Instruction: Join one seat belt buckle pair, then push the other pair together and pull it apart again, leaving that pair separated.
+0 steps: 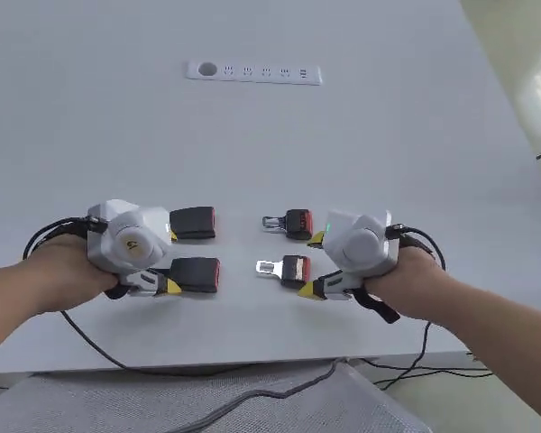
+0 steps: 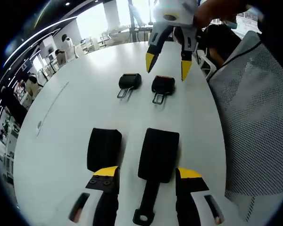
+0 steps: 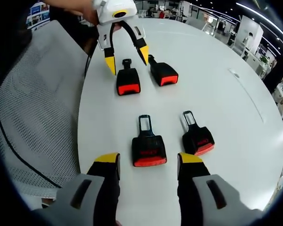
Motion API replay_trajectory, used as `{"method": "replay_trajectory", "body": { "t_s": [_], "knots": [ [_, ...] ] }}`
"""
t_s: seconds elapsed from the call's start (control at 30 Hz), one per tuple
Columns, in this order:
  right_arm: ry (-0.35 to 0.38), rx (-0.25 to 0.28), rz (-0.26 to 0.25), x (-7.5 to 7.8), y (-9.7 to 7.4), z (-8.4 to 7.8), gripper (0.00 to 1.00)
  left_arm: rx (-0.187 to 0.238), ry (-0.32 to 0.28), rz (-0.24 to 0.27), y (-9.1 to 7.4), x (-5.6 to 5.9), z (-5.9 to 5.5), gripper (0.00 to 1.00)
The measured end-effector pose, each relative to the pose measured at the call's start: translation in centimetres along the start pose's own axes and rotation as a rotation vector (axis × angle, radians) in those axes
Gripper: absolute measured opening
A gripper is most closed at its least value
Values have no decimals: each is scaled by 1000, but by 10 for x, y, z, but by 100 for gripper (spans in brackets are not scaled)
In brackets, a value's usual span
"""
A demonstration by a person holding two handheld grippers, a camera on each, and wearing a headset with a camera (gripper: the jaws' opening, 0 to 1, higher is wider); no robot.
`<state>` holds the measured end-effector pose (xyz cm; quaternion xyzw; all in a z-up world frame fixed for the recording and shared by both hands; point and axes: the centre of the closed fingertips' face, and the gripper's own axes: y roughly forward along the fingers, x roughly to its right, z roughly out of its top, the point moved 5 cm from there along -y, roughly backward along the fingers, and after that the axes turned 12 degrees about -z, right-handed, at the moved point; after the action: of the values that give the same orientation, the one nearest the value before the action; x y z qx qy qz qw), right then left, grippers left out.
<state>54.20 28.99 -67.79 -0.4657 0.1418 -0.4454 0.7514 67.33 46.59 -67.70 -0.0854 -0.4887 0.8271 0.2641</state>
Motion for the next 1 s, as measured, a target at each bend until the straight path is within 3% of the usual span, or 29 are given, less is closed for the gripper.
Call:
{"method": "replay_trajectory", "body": {
  "t_s": [0.2,0.4,0.53,0.8,1.0],
  "knots": [
    [-17,-12,25,-1,7,-1,44,-19,39,-7,7,-1,6,45],
    [-35,-29,55,0,12,-5,42,-33,51,-59,16,3,7,35],
    [-34,-37,72,0,15,-8,38,-36,71,-66,19,2,5,34],
    [-99,-50,99,-3,19,-6,33,-104,148,-84,25,4,2,33],
    [-121,-57,109,-3,22,-4,32,-109,145,-82,26,3,0,33]
  ]
}}
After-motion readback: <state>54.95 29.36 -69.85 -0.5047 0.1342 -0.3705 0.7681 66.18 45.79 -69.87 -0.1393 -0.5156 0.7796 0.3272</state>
